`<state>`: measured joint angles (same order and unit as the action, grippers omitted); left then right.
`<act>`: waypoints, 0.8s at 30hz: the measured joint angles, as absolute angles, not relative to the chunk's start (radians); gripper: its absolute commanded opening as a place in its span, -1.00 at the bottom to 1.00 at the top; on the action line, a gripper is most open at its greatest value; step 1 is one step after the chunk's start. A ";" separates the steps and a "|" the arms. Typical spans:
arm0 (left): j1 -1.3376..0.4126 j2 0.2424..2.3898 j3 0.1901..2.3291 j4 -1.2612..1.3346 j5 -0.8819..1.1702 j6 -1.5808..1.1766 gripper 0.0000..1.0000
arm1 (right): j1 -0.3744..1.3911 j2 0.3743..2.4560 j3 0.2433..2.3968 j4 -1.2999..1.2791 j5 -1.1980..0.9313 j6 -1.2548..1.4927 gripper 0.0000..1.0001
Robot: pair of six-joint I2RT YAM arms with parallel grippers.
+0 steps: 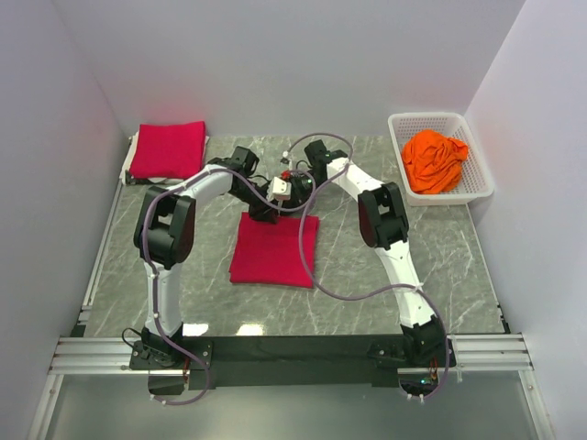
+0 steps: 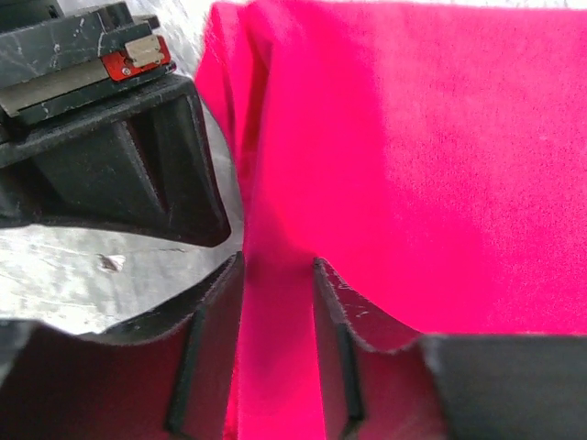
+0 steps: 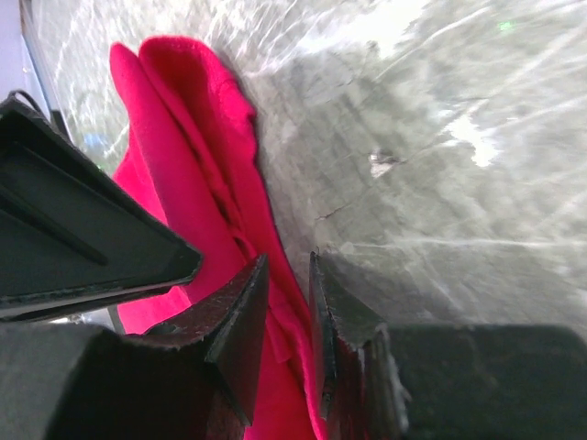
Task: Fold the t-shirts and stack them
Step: Fold the tshirt
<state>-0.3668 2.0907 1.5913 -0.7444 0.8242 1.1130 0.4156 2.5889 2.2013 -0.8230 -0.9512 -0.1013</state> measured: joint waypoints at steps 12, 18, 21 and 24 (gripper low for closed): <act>-0.386 2.091 1.578 -0.748 0.788 1.112 -0.88 | 0.463 2.590 2.201 -0.879 -0.953 -0.187 -0.50; -0.383 2.091 1.583 -0.714 0.792 1.055 -0.99 | 0.465 2.590 2.201 -0.894 -0.953 -0.219 -0.61; -0.381 2.091 1.605 -0.709 0.797 1.040 -0.99 | 0.465 2.591 2.201 -0.904 -0.954 -0.231 -0.66; -0.378 2.091 1.628 -0.699 0.803 1.034 -0.99 | 0.465 2.592 2.201 -0.908 -0.955 -0.237 -0.68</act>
<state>-0.3782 2.0907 1.6283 -0.6994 0.8032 1.0336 0.4648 2.5923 2.2009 -0.9085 -0.9550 -0.2367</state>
